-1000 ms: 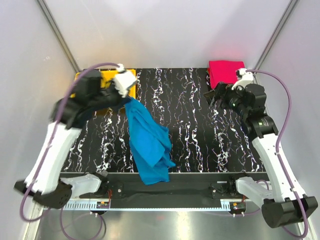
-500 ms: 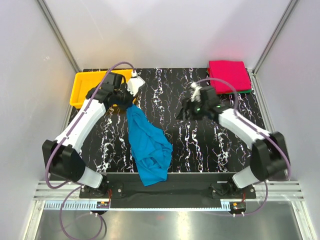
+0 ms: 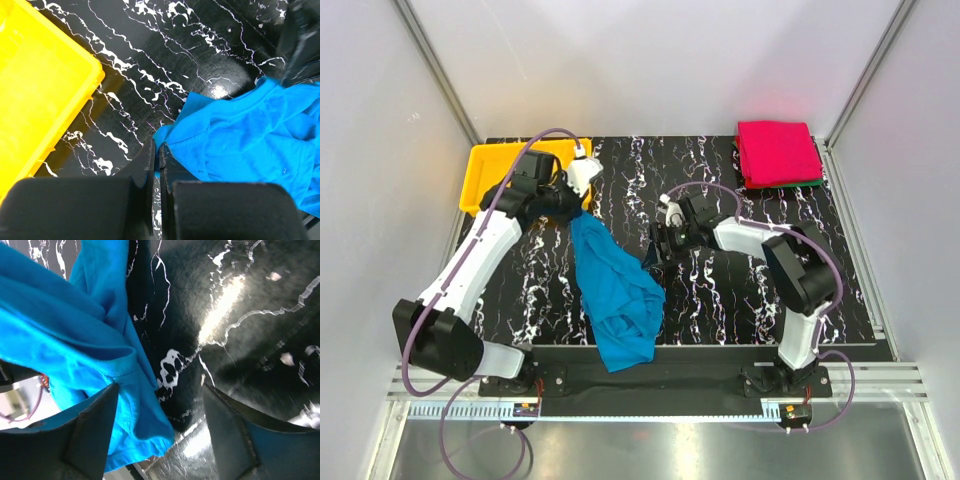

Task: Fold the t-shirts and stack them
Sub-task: Flatten the tshirt out

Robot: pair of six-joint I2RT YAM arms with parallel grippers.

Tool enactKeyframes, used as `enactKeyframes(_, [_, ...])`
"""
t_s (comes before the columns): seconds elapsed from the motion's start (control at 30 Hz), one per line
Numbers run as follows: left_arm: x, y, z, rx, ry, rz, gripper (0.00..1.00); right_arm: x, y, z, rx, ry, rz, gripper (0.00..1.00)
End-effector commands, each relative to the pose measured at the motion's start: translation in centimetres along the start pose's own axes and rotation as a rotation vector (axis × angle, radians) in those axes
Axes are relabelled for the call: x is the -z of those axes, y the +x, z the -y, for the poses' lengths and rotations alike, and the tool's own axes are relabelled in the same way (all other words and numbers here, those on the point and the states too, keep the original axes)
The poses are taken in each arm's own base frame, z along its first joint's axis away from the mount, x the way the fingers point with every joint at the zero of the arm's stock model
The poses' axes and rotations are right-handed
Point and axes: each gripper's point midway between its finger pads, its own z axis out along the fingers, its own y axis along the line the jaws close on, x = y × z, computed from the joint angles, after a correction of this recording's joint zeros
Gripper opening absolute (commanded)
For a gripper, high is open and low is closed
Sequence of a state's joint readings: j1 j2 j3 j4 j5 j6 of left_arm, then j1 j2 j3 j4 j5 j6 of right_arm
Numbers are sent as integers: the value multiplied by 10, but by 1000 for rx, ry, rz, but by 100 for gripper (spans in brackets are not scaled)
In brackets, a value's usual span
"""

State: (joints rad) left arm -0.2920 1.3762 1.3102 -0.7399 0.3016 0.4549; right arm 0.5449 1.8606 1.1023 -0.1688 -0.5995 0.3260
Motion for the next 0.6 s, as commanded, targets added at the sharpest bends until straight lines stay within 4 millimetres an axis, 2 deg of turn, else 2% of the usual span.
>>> enactKeyframes(0.0, [18,-27,-5,-19,-18,106,0,-4,-23,-32,44,-131,19,74])
enactKeyframes(0.13, [20,-24,-12,-5,-34,101,0,4,-25,-54,58,-238,14,56])
enactKeyframes(0.2, [19,-22,-14,5,-36,95,0,12,-23,-68,68,-298,0,59])
enactKeyframes(0.27, [19,-20,-16,10,-40,88,0,18,-18,-77,77,-344,-18,68])
enactKeyframes(0.3, [17,-18,-18,14,-43,84,0,18,-16,-75,76,-337,-20,69])
enactKeyframes(0.37, [18,-20,-19,19,-46,89,0,12,-8,-60,61,-274,-38,68])
enactKeyframes(0.47, [20,-22,-20,21,-50,97,0,1,-1,-48,21,-245,-61,59])
enactKeyframes(0.57, [23,-24,-18,26,-45,106,0,-4,-5,-51,17,-258,-56,60])
